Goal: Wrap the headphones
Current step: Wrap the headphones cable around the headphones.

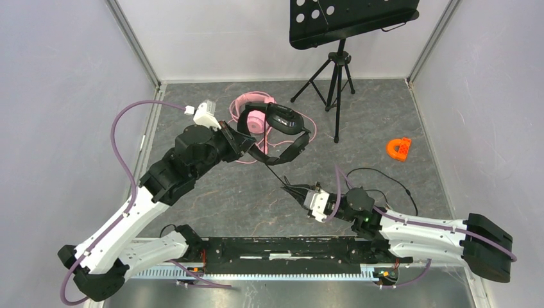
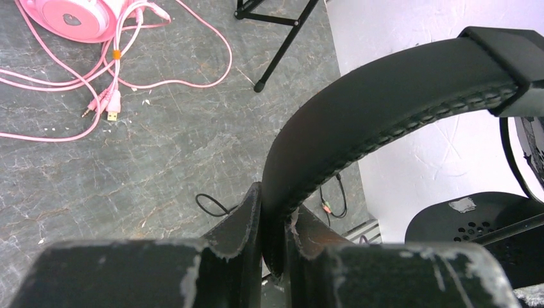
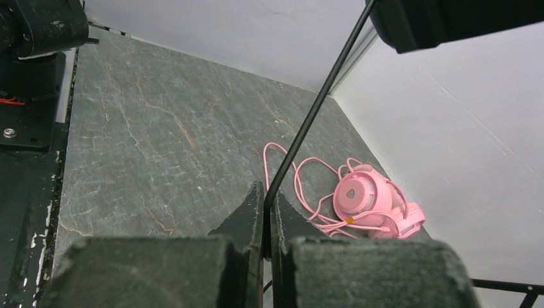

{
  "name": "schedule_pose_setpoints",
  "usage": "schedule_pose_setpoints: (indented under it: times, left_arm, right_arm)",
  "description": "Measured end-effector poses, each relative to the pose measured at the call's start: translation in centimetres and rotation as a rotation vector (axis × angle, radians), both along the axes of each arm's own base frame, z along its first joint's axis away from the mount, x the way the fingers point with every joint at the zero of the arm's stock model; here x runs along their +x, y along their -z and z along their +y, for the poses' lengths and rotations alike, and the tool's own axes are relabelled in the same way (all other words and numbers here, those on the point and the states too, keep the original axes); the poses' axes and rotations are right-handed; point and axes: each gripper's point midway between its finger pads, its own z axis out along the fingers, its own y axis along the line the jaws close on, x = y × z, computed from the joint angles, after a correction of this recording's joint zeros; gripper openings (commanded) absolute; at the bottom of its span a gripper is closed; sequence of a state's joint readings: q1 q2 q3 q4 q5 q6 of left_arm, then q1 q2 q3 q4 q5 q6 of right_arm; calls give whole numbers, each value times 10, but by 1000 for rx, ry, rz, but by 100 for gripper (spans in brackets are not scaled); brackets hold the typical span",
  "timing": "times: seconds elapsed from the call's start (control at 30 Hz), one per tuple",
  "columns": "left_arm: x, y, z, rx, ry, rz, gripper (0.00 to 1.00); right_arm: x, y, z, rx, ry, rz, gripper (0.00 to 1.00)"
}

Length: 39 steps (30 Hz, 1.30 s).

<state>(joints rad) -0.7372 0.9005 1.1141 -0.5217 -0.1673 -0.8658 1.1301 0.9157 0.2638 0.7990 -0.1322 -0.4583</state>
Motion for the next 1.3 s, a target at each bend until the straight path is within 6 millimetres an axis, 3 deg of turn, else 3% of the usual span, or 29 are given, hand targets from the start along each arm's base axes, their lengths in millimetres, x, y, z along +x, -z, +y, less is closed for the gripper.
schedule_pose_setpoints:
  times: [0.33, 0.53, 0.77, 1.03, 1.3]
  left_arm:
    - [12, -9, -1, -9, -32, -55, 2]
    - [25, -11, 2, 20, -78, -95, 2]
    - [26, -9, 4, 32, -81, -95, 2]
    - [0, -3, 13, 87, -6, -65, 2]
    - [-36, 0, 10, 119, 161, -3, 2]
  right_arm:
    - [-5, -5, 5, -23, -38, -5, 0]
    - [-12, 6, 14, -83, -96, 21, 0]
    - [-4, 3, 6, -71, -37, 13, 0]
    - [22, 11, -21, -82, 152, -23, 5]
    - [36, -3, -32, -25, 251, -86, 15]
